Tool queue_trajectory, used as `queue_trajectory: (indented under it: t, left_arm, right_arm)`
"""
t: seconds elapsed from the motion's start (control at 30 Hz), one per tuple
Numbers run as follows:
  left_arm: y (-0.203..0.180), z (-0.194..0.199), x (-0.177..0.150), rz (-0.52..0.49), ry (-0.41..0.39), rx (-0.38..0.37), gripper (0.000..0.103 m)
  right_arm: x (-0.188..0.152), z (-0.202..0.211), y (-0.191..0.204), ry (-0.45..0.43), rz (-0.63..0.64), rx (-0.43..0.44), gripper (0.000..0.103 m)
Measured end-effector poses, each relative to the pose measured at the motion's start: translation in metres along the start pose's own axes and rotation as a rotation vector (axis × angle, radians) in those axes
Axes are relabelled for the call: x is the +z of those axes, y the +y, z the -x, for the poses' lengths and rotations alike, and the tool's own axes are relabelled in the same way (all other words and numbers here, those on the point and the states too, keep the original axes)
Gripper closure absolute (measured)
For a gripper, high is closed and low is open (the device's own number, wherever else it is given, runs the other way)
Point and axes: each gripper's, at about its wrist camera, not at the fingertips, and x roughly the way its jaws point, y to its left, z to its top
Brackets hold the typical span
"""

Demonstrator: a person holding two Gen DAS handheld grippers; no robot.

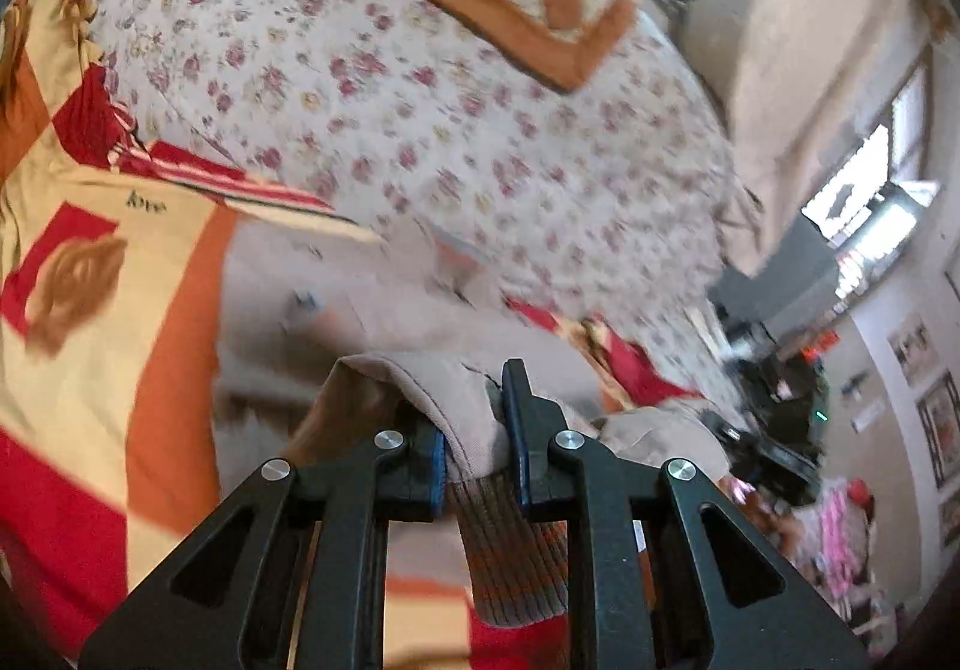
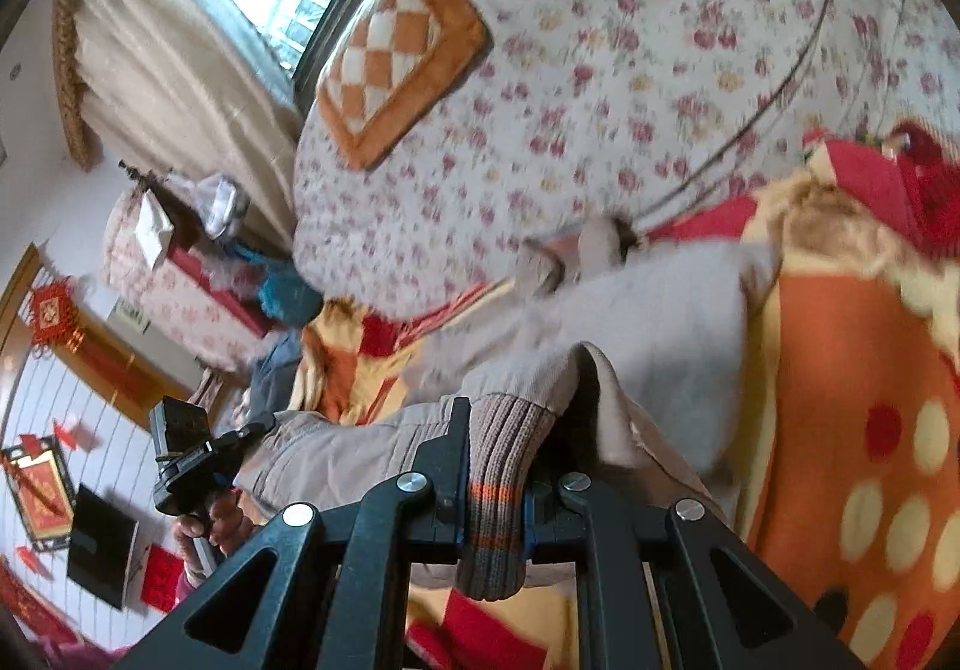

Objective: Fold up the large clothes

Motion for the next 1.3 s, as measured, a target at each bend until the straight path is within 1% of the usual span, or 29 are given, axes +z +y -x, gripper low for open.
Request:
queue_trajectory:
  t: [0.07,0.13,0.23,0.3,0.4,0.43,0.5,0.53,0.57,0.6,0.63,0.67,0.7,0.73,0.8,0.87,0.9,0.97,1.0,1.03,1.1,1.13,1.17,1.2,1.27,1.3]
  left_arm:
    - [0.013,-0.020,0.017,0.031,-0.003,0.032,0.088]
    - [0.027,-0.041,0.031,0.063,0.012,0.056,0.088]
    - [0.041,-0.079,0.053,0.076,0.027,0.108,0.088]
    - [0.047,-0.099,0.063,0.073,0.025,0.123,0.088]
    - [0.062,-0.124,0.070,0.102,0.011,0.141,0.088]
    - [0.068,-0.134,0.073,0.111,0.022,0.144,0.087]
    - [0.085,-0.156,0.074,0.162,0.075,0.159,0.078]
    - [0.096,-0.165,0.074,0.198,0.102,0.164,0.073]
    - [0.102,-0.167,0.073,0.218,0.106,0.166,0.061]
    - [0.107,-0.166,0.072,0.241,0.100,0.166,0.046]
    - [0.109,-0.160,0.071,0.254,0.081,0.155,0.038]
    - [0.110,-0.152,0.072,0.261,0.054,0.136,0.026]
    - [0.109,-0.144,0.073,0.257,0.030,0.129,0.022]
    - [0.108,-0.136,0.075,0.247,0.012,0.137,0.021]
    - [0.103,-0.120,0.079,0.219,-0.016,0.156,0.021]
    - [0.097,-0.110,0.079,0.192,-0.036,0.169,0.021]
    - [0.094,-0.109,0.078,0.180,-0.030,0.188,0.021]
    - [0.089,-0.118,0.070,0.148,0.008,0.212,0.021]
    - [0.088,-0.125,0.064,0.133,0.039,0.238,0.021]
    - [0.087,-0.135,0.059,0.117,0.079,0.280,0.021]
    - [0.089,-0.160,0.043,0.063,0.169,0.390,0.021]
    - [0.092,-0.170,0.036,0.040,0.196,0.426,0.021]
    - [0.095,-0.178,0.031,0.022,0.209,0.449,0.021]
    - [0.098,-0.182,0.027,0.006,0.201,0.463,0.021]
    - [0.100,-0.181,0.029,0.000,0.174,0.466,0.021]
    - [0.100,-0.178,0.032,0.014,0.166,0.466,0.021]
  right_arm:
    - [0.019,-0.011,-0.006,-0.005,-0.006,-0.021,0.092]
    - [0.036,-0.026,-0.013,0.000,-0.012,-0.041,0.092]
    - [0.057,-0.051,-0.025,0.025,-0.003,-0.082,0.092]
    - [0.070,-0.074,-0.035,0.042,0.017,-0.152,0.092]
    - [0.082,-0.105,-0.062,0.056,-0.025,-0.202,0.092]
    - [0.084,-0.112,-0.069,0.055,-0.043,-0.215,0.092]
    - [0.087,-0.133,-0.090,0.068,-0.095,-0.261,0.089]
    - [0.088,-0.141,-0.098,0.085,-0.117,-0.278,0.078]
    - [0.088,-0.150,-0.108,0.109,-0.145,-0.305,0.058]
    - [0.088,-0.152,-0.115,0.116,-0.171,-0.320,0.053]
    - [0.089,-0.148,-0.118,0.101,-0.193,-0.330,0.052]
    - [0.090,-0.142,-0.119,0.079,-0.204,-0.326,0.047]
    - [0.091,-0.132,-0.118,0.050,-0.211,-0.315,0.044]
    - [0.091,-0.121,-0.115,0.022,-0.211,-0.310,0.039]
    - [0.091,-0.100,-0.100,-0.014,-0.166,-0.326,0.039]
    - [0.089,-0.094,-0.083,-0.011,-0.094,-0.334,0.039]
    - [0.087,-0.095,-0.073,0.001,-0.052,-0.332,0.039]
    - [0.082,-0.110,-0.057,0.050,0.023,-0.331,0.039]
    - [0.080,-0.122,-0.052,0.077,0.052,-0.337,0.039]
    - [0.077,-0.133,-0.050,0.097,0.071,-0.346,0.039]
    - [0.070,-0.167,-0.054,0.169,0.104,-0.375,0.039]
    - [0.067,-0.186,-0.062,0.210,0.107,-0.408,0.039]
    - [0.063,-0.197,-0.069,0.226,0.111,-0.446,0.039]
    - [0.062,-0.212,-0.077,0.224,0.130,-0.504,0.039]
    - [0.063,-0.224,-0.082,0.186,0.179,-0.570,0.039]
    - [0.065,-0.228,-0.082,0.174,0.197,-0.597,0.039]
